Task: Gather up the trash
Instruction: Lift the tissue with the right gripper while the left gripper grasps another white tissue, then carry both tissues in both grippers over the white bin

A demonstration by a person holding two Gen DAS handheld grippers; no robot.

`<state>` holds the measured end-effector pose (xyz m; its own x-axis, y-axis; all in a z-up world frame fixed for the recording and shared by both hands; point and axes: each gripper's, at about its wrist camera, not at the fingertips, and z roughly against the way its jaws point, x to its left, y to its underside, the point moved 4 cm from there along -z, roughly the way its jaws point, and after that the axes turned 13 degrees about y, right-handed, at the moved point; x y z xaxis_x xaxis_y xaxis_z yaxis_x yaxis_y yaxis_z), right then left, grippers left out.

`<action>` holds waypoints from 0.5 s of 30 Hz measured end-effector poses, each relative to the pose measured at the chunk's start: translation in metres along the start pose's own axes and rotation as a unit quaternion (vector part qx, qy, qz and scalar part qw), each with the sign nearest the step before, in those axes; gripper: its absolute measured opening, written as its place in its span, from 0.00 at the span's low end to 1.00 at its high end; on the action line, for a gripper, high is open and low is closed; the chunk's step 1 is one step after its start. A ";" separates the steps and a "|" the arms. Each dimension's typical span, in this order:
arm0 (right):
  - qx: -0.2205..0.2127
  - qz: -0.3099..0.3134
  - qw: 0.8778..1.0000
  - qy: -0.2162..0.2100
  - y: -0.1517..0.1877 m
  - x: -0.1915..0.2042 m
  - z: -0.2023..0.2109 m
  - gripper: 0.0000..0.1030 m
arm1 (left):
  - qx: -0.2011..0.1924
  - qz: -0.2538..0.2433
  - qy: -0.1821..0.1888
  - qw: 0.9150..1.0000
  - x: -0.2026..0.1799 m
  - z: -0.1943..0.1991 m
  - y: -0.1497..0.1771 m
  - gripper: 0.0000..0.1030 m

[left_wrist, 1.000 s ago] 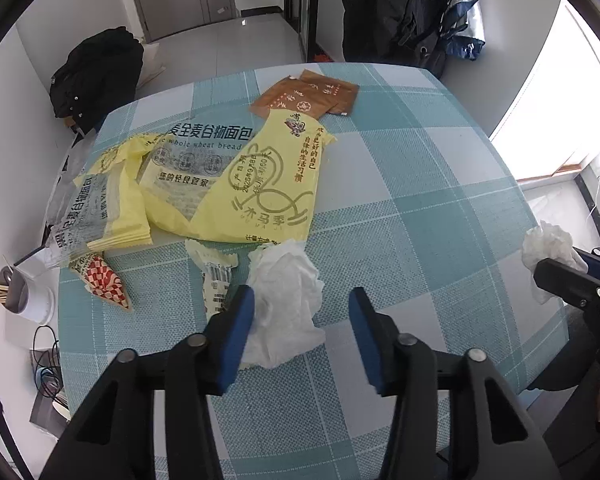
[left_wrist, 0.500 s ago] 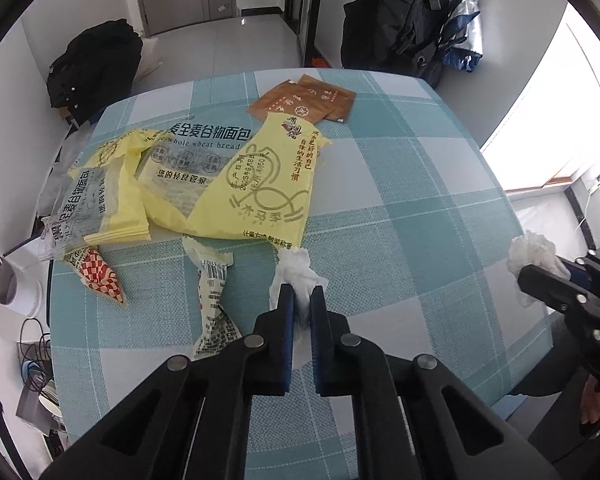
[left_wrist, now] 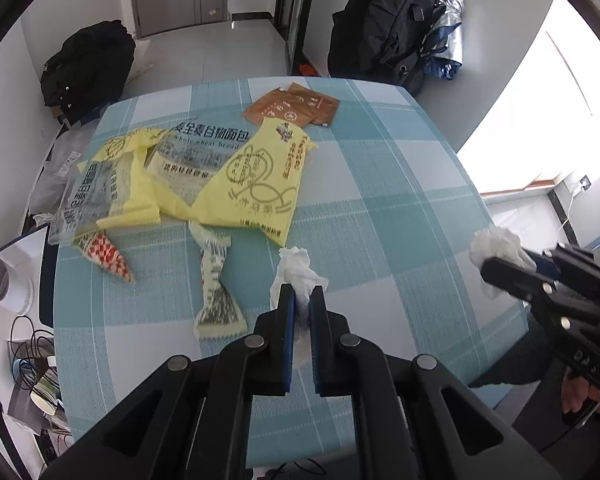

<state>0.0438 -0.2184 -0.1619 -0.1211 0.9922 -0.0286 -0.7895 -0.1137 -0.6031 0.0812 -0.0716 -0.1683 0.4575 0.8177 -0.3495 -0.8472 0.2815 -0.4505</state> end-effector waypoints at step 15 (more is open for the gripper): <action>-0.036 -0.002 0.999 0.004 -0.032 0.019 0.019 0.17 | -0.058 0.014 0.049 0.997 0.005 0.044 0.006 0.03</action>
<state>0.0553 -0.1969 -0.1282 -0.1123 0.9931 -0.0326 -0.7446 -0.1058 -0.6590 0.0666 -0.0439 -0.1363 0.4634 0.7698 -0.4389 -0.8255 0.1948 -0.5298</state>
